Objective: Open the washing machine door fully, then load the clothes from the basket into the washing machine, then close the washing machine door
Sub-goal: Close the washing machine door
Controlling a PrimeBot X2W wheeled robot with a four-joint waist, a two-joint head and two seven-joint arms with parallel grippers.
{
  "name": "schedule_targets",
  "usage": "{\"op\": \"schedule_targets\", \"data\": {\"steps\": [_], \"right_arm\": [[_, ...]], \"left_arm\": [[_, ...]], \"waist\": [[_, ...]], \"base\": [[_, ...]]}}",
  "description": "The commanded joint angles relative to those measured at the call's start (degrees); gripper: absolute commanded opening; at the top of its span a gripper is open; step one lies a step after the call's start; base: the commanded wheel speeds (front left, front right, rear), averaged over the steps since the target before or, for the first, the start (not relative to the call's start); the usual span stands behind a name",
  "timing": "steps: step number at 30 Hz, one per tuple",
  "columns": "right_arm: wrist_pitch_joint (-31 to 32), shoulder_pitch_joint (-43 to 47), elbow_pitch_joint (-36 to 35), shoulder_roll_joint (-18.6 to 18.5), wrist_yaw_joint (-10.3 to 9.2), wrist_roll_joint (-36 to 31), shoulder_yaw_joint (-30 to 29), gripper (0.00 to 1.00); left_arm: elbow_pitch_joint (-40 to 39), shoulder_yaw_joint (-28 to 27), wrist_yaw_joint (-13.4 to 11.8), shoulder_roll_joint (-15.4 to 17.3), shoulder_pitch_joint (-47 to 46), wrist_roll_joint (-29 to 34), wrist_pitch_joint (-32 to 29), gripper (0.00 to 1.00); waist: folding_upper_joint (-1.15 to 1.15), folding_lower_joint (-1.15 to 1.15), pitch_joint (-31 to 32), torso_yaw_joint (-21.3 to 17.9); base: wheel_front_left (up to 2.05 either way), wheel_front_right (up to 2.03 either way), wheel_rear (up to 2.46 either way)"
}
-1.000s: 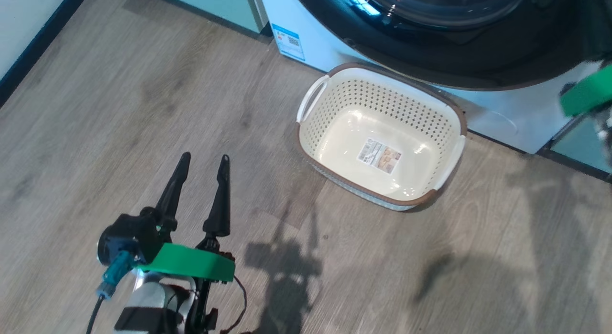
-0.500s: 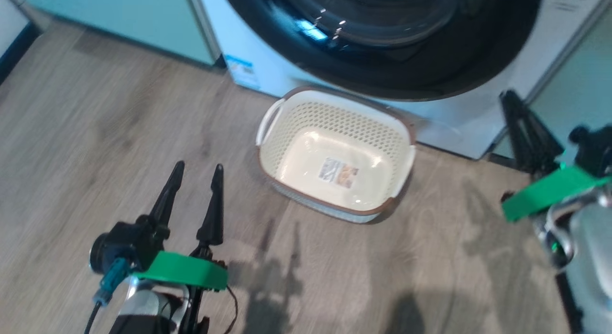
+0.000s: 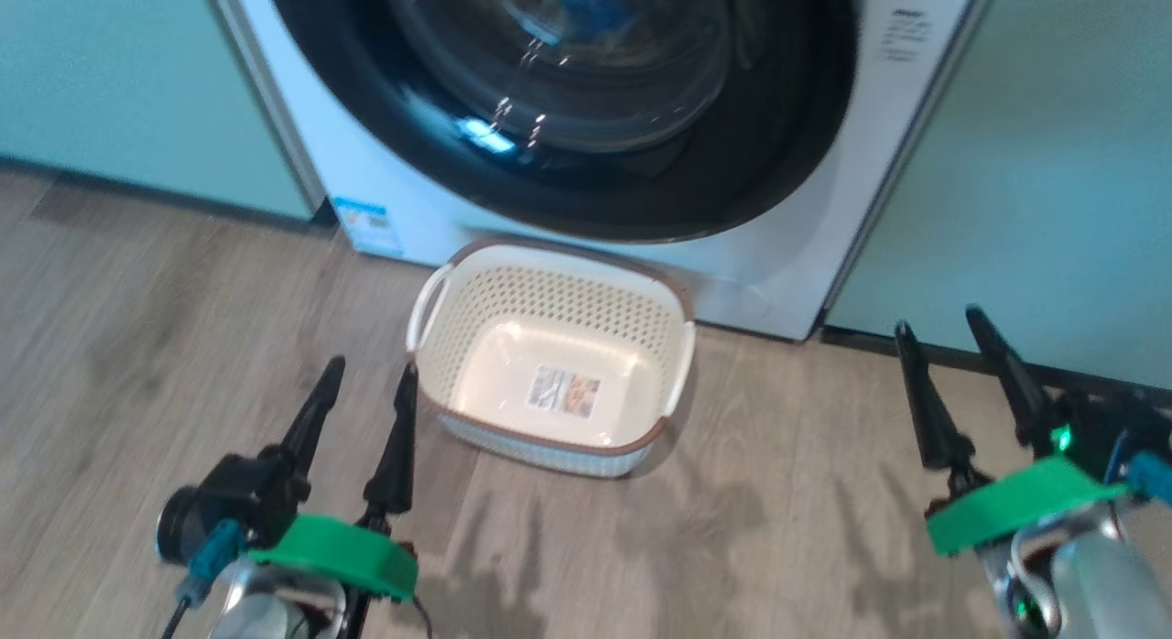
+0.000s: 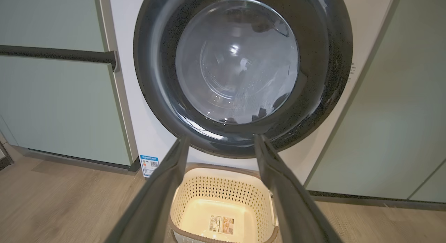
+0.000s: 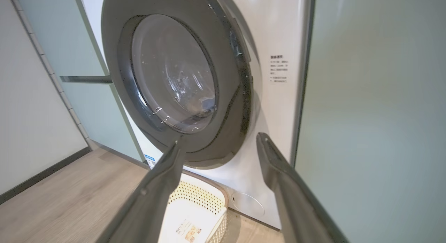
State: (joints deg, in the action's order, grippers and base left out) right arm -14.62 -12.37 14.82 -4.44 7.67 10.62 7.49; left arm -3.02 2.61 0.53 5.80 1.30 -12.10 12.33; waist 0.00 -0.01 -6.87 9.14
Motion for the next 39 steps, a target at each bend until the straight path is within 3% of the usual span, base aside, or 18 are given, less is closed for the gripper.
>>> {"op": "schedule_targets", "data": {"steps": [1, 19, 39], "right_arm": [[-0.4, 0.9, -2.6, 0.7, -0.19, 0.3, 0.5, 1.0], [1.5, 16.2, -12.2, 1.6, -0.19, 1.6, -2.8, 1.0], [2.2, 18.3, -14.7, 1.6, -0.19, 3.2, -3.3, 1.0]], "left_arm": [[-2.2, -1.9, -0.2, 1.5, -0.5, 0.4, -0.6, 1.0], [-5.0, -2.0, -1.5, 2.6, 5.4, -0.1, -3.8, 1.0], [-5.8, -1.6, -2.3, 3.3, 5.6, -0.9, -4.7, 1.0]], "waist": [[0.0, 0.01, 2.2, -2.2], [0.0, 0.01, 7.1, -8.0], [0.0, 0.01, 7.4, -9.5]], "base": [[0.0, 0.0, 0.0], [0.0, 0.0, 0.0], [0.0, 0.0, 0.0]]}}
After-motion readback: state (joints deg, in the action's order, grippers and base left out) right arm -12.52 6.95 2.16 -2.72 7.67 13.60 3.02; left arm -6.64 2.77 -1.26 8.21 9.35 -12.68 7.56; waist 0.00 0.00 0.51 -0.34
